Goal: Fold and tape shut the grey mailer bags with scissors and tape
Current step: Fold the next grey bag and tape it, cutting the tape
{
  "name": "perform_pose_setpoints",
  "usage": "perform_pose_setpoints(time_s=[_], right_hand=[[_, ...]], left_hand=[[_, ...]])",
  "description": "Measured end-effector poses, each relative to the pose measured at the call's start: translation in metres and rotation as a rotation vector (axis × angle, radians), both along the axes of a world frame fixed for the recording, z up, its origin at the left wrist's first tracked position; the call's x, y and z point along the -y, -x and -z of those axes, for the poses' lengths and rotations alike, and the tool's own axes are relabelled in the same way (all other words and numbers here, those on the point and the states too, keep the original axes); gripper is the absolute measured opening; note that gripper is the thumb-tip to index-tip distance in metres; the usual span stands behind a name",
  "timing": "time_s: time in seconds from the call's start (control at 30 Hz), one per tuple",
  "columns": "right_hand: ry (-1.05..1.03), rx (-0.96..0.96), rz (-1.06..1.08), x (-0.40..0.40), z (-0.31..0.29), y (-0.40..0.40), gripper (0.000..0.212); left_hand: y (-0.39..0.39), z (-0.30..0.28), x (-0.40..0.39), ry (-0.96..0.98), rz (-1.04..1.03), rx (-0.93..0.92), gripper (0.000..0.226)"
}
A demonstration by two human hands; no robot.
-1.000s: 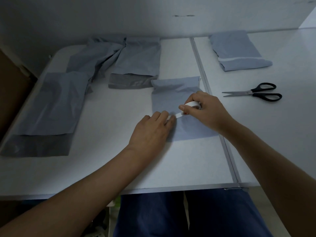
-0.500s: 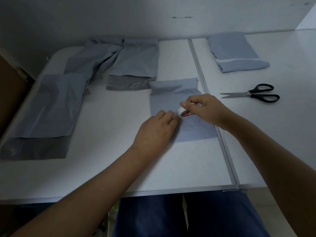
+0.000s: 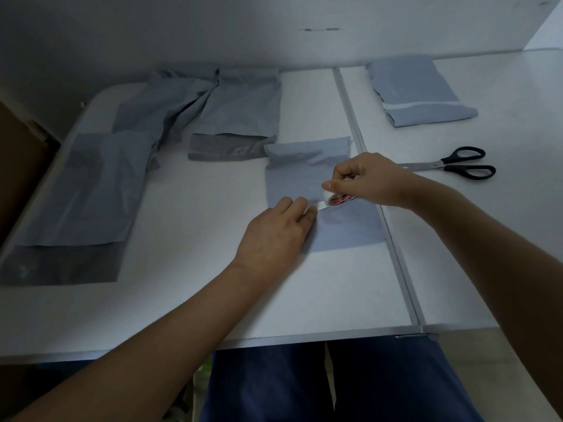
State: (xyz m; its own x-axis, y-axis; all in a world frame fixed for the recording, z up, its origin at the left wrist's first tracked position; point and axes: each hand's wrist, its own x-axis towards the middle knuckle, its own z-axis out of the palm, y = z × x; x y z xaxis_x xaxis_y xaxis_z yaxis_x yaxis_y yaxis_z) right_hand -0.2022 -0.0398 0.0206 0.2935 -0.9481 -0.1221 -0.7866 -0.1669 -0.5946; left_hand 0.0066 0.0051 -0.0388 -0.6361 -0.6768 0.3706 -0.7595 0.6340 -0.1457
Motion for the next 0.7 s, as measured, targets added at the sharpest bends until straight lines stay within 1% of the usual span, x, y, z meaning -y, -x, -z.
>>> perform_pose_setpoints(time_s=[0.1,0.4,0.6,0.7], right_hand=[[0.008,-0.075,-0.001,0.0008,-0.0033,0.0026,0.034],[0.018,-0.164,0.006,-0.0012,-0.0086,0.0069,0.031],[0.049,-0.319,0.025,0.0018,-0.0057,0.0076,0.032],[0.059,-0.356,0.015,0.0016,-0.0078,0.0066,0.032]], left_hand=[[0.0002,0.0008,0.0001,0.001,-0.001,0.007,0.029],[-0.0006,0.0007,-0.0008,0.000,-0.005,0.009,0.037],[-0.0010,0.0024,-0.0007,-0.015,0.005,-0.014,0.040],[-0.0003,0.0006,0.0007,-0.017,0.010,-0.012,0.040]])
